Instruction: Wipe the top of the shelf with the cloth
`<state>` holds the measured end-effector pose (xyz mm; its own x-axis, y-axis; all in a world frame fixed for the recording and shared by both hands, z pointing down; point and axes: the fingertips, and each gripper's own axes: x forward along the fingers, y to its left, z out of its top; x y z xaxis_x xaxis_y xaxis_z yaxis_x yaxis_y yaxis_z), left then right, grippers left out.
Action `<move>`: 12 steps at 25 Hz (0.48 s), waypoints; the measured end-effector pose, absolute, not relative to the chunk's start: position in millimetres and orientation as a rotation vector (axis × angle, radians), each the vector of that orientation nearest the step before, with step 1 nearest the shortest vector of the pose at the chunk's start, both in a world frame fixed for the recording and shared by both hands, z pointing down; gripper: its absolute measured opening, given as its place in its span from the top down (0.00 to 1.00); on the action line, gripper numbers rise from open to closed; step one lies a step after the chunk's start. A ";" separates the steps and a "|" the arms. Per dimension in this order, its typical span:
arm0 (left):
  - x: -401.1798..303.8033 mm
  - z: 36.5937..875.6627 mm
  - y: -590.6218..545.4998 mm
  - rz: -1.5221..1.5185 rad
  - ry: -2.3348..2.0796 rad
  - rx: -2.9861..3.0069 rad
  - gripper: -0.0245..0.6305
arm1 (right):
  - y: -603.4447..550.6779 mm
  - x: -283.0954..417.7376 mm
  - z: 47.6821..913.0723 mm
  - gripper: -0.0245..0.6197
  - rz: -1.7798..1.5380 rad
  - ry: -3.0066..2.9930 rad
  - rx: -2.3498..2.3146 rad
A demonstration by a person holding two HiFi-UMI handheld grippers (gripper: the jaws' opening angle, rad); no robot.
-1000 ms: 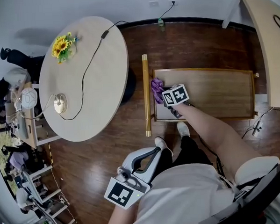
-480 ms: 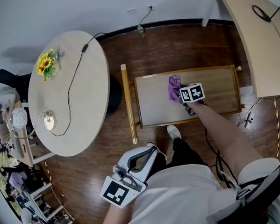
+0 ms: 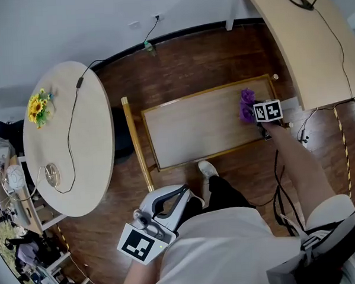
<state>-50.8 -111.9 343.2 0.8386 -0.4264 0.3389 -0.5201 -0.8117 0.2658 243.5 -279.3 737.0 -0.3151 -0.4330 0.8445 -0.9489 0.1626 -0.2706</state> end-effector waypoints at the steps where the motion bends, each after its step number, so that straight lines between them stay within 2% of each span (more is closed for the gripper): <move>1: -46.7 343.6 -112.0 0.380 -0.697 2.674 0.93 | -277.0 264.0 737.0 0.80 1.085 -1.812 1.332; 7: -30.2 340.8 -112.7 0.419 -0.644 2.691 0.93 | -262.8 355.0 733.4 0.80 1.044 -1.661 1.422; 12: -24.2 340.7 -110.4 0.438 -0.638 2.703 0.93 | -261.2 373.4 725.6 0.80 0.994 -1.617 1.462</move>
<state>-24.2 -110.4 340.7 0.8525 -0.3744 0.3649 -0.4753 -0.8457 0.2426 373.4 -261.2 725.6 -0.0889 -0.4331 0.8969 -0.9959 0.0559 -0.0717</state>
